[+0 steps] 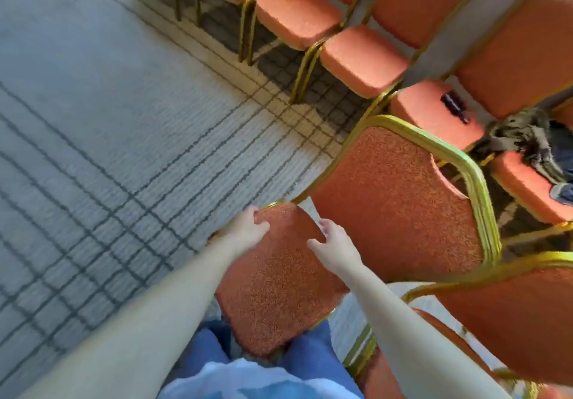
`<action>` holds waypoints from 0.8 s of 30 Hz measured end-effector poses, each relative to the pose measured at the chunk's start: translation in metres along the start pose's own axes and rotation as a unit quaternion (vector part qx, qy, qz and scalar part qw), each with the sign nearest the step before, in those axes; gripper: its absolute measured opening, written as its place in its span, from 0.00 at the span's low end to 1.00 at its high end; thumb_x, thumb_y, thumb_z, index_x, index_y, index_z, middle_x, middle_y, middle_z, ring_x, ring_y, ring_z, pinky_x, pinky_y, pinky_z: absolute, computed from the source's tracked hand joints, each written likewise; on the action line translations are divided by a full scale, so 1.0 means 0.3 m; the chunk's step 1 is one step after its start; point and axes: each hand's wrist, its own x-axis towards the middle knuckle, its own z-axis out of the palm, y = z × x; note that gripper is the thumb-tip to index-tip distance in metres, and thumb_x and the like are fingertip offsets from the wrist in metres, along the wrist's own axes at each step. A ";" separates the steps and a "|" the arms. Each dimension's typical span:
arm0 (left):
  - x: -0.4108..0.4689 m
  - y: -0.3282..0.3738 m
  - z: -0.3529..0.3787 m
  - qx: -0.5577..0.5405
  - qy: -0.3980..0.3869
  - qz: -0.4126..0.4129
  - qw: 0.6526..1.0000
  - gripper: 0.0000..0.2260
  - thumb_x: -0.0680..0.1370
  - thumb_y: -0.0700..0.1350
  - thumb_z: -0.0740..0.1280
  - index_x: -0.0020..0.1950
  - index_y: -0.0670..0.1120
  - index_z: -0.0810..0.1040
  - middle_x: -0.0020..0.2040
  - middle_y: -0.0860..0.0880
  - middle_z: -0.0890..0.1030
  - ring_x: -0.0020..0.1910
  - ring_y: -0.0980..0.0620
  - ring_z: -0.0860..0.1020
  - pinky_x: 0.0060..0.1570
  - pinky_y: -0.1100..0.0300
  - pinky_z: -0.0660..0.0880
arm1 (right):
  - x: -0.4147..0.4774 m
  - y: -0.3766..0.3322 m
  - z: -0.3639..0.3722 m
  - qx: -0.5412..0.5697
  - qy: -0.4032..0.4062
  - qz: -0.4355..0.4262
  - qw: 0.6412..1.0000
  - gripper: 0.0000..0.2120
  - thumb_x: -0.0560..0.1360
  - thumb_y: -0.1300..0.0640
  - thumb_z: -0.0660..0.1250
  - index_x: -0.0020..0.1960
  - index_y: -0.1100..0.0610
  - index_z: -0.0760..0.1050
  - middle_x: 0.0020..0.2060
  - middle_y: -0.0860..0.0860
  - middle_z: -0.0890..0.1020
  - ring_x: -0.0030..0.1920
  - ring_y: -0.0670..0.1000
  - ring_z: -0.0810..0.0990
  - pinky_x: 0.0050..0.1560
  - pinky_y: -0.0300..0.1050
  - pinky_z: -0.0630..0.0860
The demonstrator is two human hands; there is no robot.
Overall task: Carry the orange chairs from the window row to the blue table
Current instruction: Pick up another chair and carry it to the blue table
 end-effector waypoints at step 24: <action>0.140 -0.651 0.567 -0.268 0.210 -0.387 0.857 0.22 0.76 0.47 0.69 0.68 0.42 0.71 0.61 0.42 0.78 0.56 0.45 0.78 0.60 0.53 0.72 | 0.825 0.361 0.365 -0.020 -0.167 0.009 0.986 0.28 0.76 0.56 0.69 0.72 0.57 0.65 0.63 0.54 0.77 0.62 0.57 0.77 0.64 0.53 0.73</action>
